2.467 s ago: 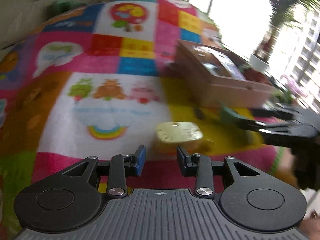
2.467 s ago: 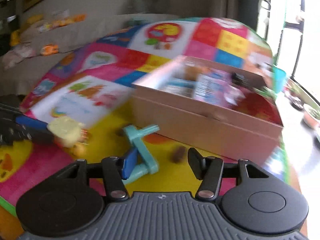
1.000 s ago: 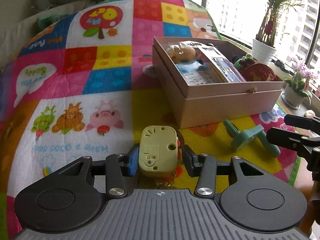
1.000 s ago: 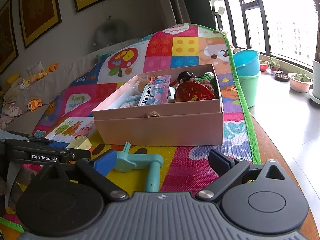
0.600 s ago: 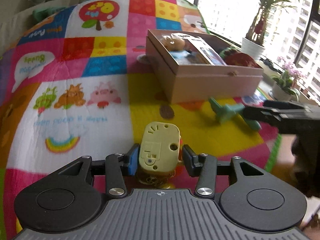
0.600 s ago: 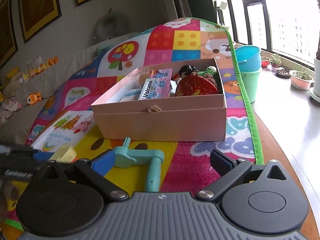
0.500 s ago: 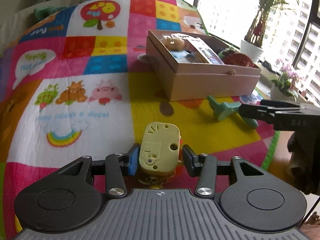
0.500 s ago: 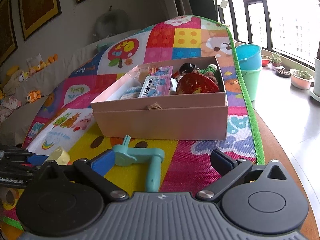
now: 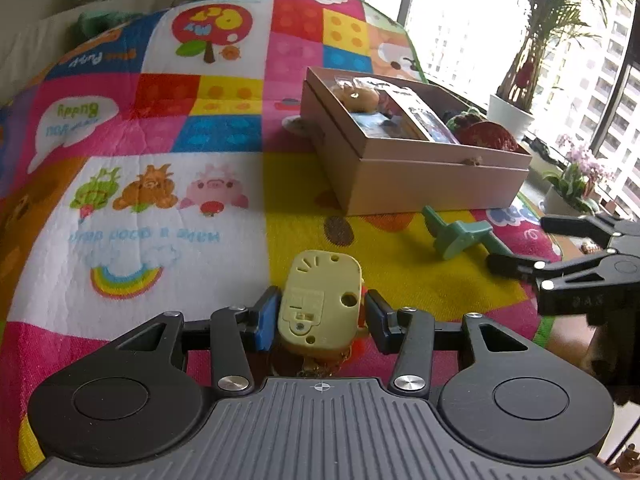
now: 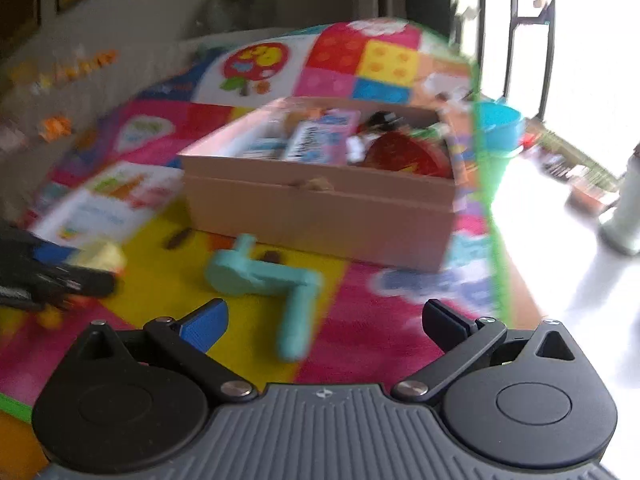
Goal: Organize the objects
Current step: 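Grasp the teal crank handle with the right gripper while the left holds the square toy, then drop the square toy into the box with the left gripper while the right carries the crank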
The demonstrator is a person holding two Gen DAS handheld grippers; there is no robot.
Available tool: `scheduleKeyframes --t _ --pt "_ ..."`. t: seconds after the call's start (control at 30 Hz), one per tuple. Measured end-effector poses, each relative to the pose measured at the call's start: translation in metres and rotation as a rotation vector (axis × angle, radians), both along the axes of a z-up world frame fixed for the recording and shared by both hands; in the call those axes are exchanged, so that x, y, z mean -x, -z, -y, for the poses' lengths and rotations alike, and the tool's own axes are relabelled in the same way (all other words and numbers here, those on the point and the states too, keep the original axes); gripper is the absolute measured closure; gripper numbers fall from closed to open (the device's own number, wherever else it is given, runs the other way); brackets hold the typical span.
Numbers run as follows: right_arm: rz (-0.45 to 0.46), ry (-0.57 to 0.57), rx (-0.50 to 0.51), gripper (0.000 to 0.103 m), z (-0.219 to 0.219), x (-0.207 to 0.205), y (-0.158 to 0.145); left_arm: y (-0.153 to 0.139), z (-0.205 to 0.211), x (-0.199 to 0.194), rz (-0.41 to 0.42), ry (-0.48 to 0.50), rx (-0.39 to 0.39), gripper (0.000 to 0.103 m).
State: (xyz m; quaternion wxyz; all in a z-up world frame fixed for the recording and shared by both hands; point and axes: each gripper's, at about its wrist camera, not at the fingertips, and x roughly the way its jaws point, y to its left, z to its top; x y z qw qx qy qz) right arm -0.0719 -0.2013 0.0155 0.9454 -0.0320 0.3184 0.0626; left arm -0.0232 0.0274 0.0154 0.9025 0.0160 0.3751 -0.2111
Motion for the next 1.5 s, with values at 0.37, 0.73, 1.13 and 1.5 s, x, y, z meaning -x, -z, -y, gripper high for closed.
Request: scheduleKeyframes --t 0.37,0.73,1.13,1.5 --pt "-0.038 -0.091 -0.102 0.001 -0.017 -0.010 -0.005 0.002 -0.002 0.002 0.009 -0.008 0.019 0.052" --pt "0.021 -0.138 -0.054 0.032 -0.034 -0.005 -0.019 0.002 -0.002 0.002 0.009 -0.012 0.024 0.052" --pt "0.137 -0.066 -0.128 0.032 0.008 0.035 -0.054 0.000 0.002 0.002 0.008 -0.039 0.008 0.054" --pt "0.165 -0.050 -0.200 0.032 0.030 0.049 -0.044 -0.110 0.020 -0.033 0.172 0.031 0.208 0.054"
